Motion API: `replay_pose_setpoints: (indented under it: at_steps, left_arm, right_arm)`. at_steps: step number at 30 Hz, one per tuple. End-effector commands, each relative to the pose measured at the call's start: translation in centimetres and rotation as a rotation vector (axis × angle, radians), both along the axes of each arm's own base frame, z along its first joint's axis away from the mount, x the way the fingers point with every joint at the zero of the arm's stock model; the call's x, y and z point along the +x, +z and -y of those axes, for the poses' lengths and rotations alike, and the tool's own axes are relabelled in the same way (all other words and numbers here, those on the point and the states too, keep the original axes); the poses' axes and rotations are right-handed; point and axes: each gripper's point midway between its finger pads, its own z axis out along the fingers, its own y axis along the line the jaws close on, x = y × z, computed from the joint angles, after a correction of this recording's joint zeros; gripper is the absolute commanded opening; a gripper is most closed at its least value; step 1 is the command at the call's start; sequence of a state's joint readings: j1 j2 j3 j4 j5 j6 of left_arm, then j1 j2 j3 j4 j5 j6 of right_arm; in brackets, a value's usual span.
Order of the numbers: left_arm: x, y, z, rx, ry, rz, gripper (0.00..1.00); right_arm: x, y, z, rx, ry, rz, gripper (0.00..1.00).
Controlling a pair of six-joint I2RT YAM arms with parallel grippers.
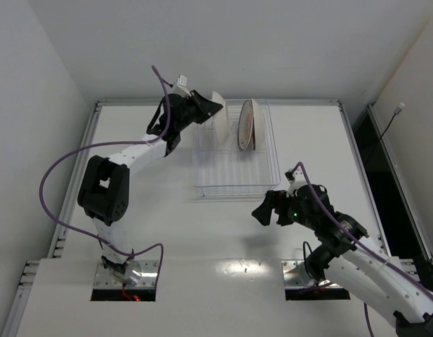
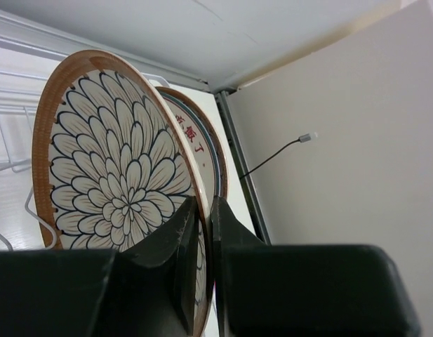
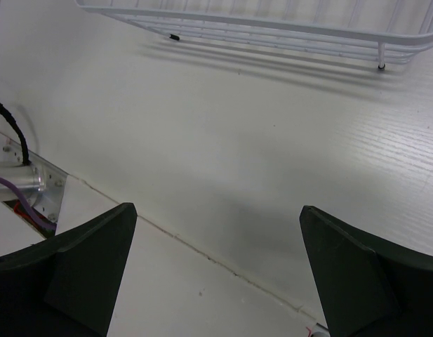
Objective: Load the plates into the dish rack
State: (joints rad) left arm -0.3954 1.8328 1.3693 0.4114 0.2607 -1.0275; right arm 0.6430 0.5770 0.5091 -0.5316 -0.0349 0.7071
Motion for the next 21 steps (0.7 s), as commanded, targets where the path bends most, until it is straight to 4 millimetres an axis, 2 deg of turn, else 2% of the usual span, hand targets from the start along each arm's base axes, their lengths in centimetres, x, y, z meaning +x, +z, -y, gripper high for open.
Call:
replay_pose_setpoints:
  at_steps: [1,6,7,8,10,18,20,21]
  left_arm:
    - [0.0,2.6,0.1,-0.087,-0.021,0.104,0.0]
    - [-1.0,1.9,0.1,-0.135,-0.046,0.095,0.0]
    - [-1.3,2.6,0.3,-0.15,-0.063,0.114,0.0]
    - [-1.2,2.1,-0.2,-0.159,-0.054,0.107,0.0]
    - [-1.5,2.8,0.0,-0.198,-0.069,0.114,0.0]
    - [-2.1,2.3,0.0,-0.251,-0.086,0.111,0.0]
    - [-2.5,3.6,0.2,-0.304,-0.117,0.143,0.0]
    - [-2.7,3.5,0.2,-0.314,-0.119,0.141,0.0]
  right_arm:
    - [0.7,1.6,-0.6,0.036,0.009,0.05,1.0]
    - [0.7,1.6,-0.6,0.036,0.009,0.05,1.0]
    - [0.7,1.6,-0.6,0.036,0.009,0.05,1.0]
    - [0.7,1.6,-0.6,0.036,0.009,0.05,1.0]
    - [0.7,1.6,-0.6,0.036,0.009,0.05,1.0]
    - [0.7,1.8,-0.6,0.041,0.009,0.058,1.0]
    - [0.7,1.8,-0.6,0.041,0.009,0.058,1.0]
    - [0.7,1.8,-0.6,0.041,0.009,0.058,1.0]
